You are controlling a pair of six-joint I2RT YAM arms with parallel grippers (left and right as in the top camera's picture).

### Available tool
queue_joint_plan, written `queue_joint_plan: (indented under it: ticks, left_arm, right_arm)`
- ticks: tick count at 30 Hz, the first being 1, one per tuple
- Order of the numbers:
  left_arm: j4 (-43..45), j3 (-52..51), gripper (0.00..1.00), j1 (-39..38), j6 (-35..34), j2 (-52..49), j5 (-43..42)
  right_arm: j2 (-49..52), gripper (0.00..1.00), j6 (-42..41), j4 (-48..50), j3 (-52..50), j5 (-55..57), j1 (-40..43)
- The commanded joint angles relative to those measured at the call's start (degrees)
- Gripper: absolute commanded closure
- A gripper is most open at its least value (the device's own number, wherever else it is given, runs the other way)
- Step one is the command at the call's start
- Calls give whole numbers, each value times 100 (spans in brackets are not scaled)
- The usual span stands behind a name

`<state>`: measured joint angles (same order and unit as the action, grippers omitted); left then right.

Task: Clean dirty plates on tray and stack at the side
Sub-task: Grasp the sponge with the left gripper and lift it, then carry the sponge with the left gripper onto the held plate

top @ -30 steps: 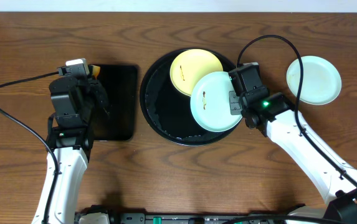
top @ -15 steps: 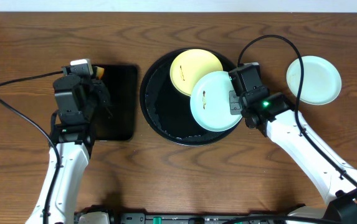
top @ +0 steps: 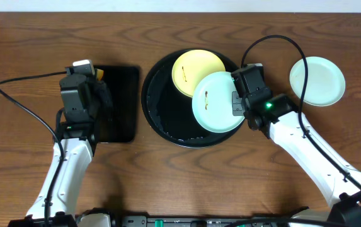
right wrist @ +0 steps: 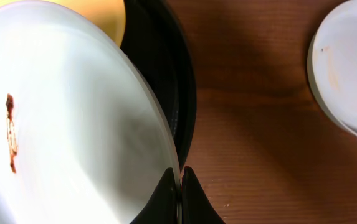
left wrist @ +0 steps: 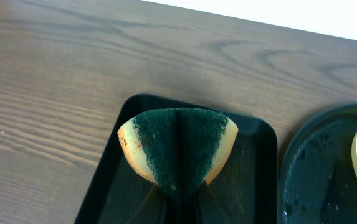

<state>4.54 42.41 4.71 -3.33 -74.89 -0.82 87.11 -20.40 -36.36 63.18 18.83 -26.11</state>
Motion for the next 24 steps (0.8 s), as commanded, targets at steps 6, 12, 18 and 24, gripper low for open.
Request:
queue_joint_plan:
  ticks: [6,12,18,24]
  left_arm:
    - [260,68,93,-142,33,79,-55]
    - [234,68,93,-179,57,-98,31]
    - [356,70,93,-177,70,-116,-39]
    - [925,70,93,-304,63,133,-284]
  right_arm:
    - [33,99,-470,-74,-116,-487,70]
    - [35,99,-490,-26,-247,-772,68]
    - [35,99,-529,269,-463,-774,68]
    - [35,99,-713,210,-476,-782,68]
